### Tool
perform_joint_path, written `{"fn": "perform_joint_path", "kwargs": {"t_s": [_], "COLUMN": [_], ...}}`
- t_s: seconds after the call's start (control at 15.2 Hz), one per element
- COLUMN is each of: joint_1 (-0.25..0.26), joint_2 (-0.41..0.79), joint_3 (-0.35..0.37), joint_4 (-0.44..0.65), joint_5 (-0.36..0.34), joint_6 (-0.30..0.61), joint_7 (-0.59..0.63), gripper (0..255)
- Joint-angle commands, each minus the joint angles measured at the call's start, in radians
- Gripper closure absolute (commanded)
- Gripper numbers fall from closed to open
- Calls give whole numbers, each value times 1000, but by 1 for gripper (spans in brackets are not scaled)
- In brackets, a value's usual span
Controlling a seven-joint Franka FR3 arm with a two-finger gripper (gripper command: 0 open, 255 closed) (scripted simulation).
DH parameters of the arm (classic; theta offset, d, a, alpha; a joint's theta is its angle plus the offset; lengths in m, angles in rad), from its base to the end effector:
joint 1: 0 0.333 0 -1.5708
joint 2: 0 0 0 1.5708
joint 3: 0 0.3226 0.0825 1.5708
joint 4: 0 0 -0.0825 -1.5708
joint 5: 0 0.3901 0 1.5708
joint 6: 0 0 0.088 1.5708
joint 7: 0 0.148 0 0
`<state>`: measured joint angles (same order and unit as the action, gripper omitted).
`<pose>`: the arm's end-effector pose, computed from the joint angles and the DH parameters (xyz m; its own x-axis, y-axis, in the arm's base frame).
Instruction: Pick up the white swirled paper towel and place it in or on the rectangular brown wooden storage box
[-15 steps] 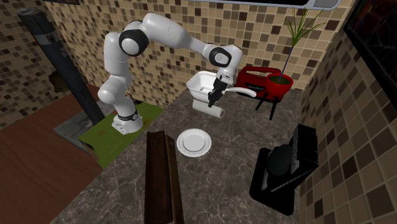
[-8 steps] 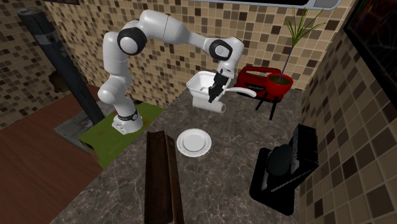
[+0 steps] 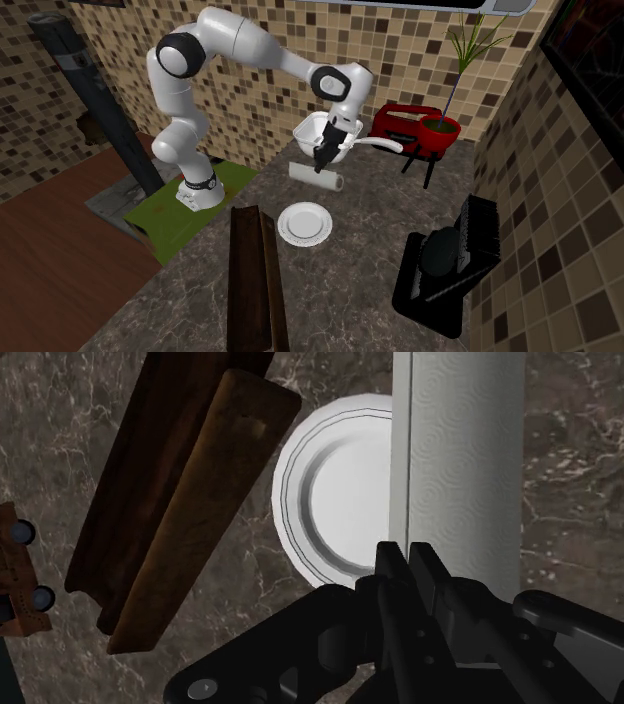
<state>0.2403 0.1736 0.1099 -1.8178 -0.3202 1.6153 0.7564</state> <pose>0.5395 0.1467 0.3889 0.9366 -0.3403 -0.0828 -0.2699 -0.8520 0.4486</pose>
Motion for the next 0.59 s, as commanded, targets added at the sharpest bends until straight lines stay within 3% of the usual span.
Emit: {"fn": "perform_joint_path", "kwargs": {"t_s": [0.0,0.53], "joint_1": [-25,-121], "joint_2": [-46,-172], "joint_3": [-18,-104], "joint_4": [-62,-211], "joint_5": [-8,-60], "joint_6": [28,108], "joint_7": [-35,-187], "gripper": [255,255]}}
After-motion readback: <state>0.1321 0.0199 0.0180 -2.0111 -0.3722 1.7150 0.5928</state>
